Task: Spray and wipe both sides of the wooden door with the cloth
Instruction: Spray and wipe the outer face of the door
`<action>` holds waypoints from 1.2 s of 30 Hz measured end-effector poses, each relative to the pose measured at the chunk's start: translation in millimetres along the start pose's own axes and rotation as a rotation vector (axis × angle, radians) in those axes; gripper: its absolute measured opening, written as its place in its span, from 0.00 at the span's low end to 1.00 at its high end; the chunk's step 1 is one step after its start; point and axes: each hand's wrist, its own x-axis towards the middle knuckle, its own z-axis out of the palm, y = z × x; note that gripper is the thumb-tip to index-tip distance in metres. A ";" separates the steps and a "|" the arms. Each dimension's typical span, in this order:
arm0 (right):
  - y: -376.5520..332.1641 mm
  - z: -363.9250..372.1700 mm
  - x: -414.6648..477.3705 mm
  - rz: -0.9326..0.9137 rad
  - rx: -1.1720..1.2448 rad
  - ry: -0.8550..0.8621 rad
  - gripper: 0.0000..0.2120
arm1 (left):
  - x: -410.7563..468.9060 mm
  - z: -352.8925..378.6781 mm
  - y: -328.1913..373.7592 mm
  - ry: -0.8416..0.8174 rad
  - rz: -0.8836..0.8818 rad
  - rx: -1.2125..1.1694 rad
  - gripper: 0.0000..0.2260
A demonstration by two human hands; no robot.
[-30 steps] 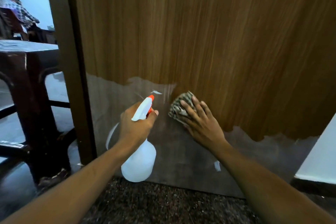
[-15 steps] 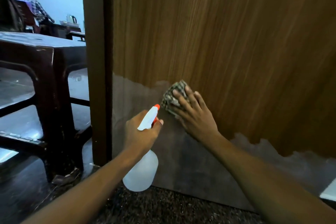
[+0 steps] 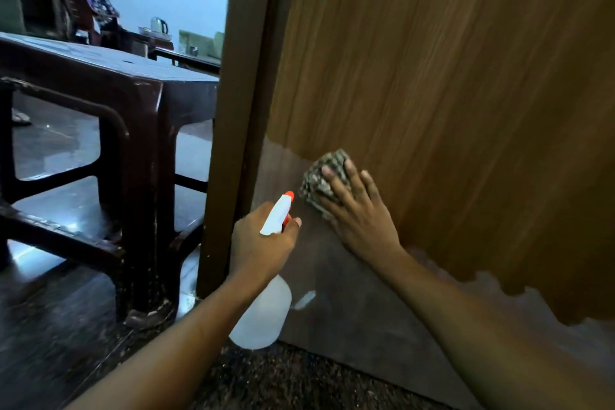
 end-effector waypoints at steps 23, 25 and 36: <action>-57.8 37.1 -27.8 -0.366 0.009 0.001 0.26 | 11.3 -48.7 -34.7 0.049 -0.006 0.104 0.05; -39.1 28.7 -26.4 -0.215 0.003 0.060 0.25 | 11.3 -55.5 -39.7 0.051 -0.022 0.109 0.05; -143.1 66.1 -7.4 -0.279 0.075 -0.063 0.33 | 9.5 -40.9 -54.3 0.034 -0.011 0.110 0.08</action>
